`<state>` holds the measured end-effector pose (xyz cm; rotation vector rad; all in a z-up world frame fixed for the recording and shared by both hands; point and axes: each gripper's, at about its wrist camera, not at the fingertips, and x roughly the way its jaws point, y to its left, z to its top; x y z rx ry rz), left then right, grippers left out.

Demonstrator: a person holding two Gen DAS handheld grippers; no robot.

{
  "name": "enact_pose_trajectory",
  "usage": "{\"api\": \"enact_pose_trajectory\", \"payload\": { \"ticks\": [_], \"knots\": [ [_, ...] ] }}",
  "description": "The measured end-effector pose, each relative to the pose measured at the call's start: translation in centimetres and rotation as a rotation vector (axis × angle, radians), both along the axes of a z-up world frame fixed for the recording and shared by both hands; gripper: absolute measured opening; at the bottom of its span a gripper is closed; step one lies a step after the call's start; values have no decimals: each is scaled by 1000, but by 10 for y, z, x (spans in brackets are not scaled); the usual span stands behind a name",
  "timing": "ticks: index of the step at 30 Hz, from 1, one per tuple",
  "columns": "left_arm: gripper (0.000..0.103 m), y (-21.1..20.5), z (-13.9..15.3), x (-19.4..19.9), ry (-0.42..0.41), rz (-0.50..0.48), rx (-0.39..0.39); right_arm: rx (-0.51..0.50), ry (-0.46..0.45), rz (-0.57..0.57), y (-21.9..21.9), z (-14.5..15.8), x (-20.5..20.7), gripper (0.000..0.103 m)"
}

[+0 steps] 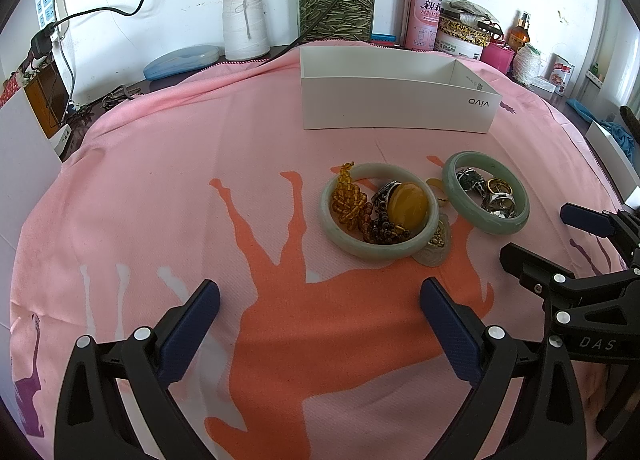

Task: Organize jewelry

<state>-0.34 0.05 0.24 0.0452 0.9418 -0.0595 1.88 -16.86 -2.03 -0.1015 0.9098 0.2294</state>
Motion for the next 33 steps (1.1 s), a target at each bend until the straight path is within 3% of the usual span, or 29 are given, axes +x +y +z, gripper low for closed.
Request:
{"api": "enact_pose_trajectory", "payload": {
  "ticks": [28,33],
  "knots": [
    [98,0,0,0,0,0,0,1,-1,0,0,0,1,98],
    [98,-1,-1,1,9,-36,3,1,-2,3,-1,0,1,98]
  ]
}}
